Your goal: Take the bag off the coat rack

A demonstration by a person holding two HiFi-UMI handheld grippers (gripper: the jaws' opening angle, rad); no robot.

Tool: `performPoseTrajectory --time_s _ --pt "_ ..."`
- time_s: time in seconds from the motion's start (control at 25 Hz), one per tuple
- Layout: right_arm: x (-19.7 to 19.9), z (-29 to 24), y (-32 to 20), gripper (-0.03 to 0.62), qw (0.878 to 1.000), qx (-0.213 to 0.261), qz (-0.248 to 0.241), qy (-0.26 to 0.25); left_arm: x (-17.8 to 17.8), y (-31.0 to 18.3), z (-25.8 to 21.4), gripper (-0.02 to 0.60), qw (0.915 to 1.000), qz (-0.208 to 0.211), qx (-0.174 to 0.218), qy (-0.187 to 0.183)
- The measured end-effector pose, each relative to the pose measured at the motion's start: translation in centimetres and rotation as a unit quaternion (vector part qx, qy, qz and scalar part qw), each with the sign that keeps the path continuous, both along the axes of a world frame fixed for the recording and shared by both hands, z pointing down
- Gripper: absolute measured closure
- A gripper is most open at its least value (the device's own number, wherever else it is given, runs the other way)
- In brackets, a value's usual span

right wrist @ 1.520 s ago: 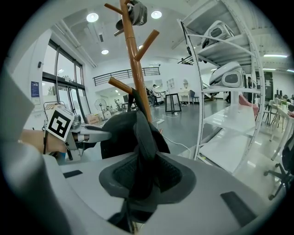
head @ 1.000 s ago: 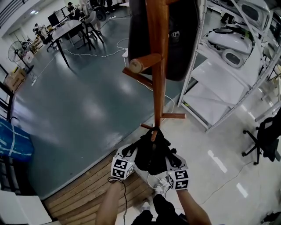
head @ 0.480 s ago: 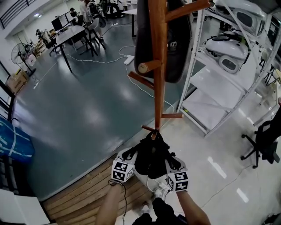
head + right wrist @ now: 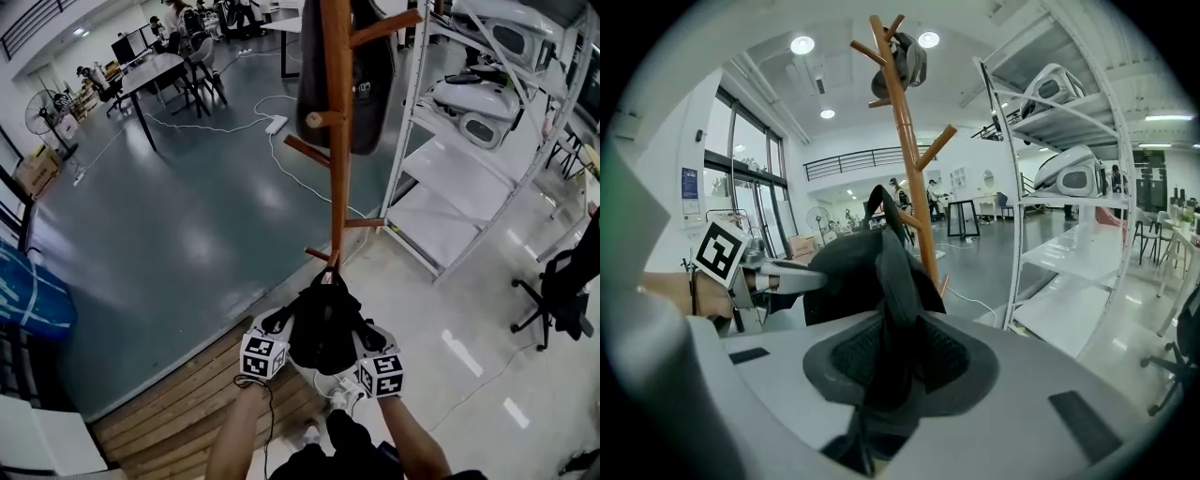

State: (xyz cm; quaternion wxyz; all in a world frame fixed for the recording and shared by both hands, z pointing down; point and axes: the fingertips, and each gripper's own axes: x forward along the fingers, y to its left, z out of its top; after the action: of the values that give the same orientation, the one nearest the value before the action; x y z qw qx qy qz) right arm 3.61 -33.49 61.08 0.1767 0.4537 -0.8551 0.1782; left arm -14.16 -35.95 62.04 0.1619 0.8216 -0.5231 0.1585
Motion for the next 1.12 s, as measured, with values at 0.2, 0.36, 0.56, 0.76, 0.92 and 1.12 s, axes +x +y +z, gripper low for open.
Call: performPoseTrajectory --time_s 0.2,0.36,0.56,0.76,0.92,1.12 --pt "0.3 -1.2 3.2 0.503 1.000 -0.001 -0.010 -0.006 0.2 4.0 -1.3 0.492 0.9999 -0.006 0.002 0.010" --pt "0.4 -2.4 5.6 0.503 1.000 -0.001 -0.014 -0.010 0.2 6.8 -2.5 0.492 0.9998 -0.011 -0.001 0.014" --pt "0.4 -3.3 9.6 0.503 1.000 -0.003 -0.022 -0.015 0.1 11.3 -3.7 0.492 0.9995 -0.021 -0.001 0.023" --pt "0.7 -4.5 13.9 0.503 0.999 -0.001 -0.027 -0.023 0.3 16.0 -5.0 0.492 0.9993 -0.020 0.002 0.031" --pt "0.9 -5.3 17.4 0.503 0.999 0.001 -0.028 -0.027 0.5 19.4 -5.7 0.492 0.9990 -0.017 0.008 0.041" --pt "0.9 -5.8 21.7 0.503 0.999 -0.001 -0.023 -0.033 0.7 23.7 -6.1 0.492 0.9988 -0.013 0.012 0.046"
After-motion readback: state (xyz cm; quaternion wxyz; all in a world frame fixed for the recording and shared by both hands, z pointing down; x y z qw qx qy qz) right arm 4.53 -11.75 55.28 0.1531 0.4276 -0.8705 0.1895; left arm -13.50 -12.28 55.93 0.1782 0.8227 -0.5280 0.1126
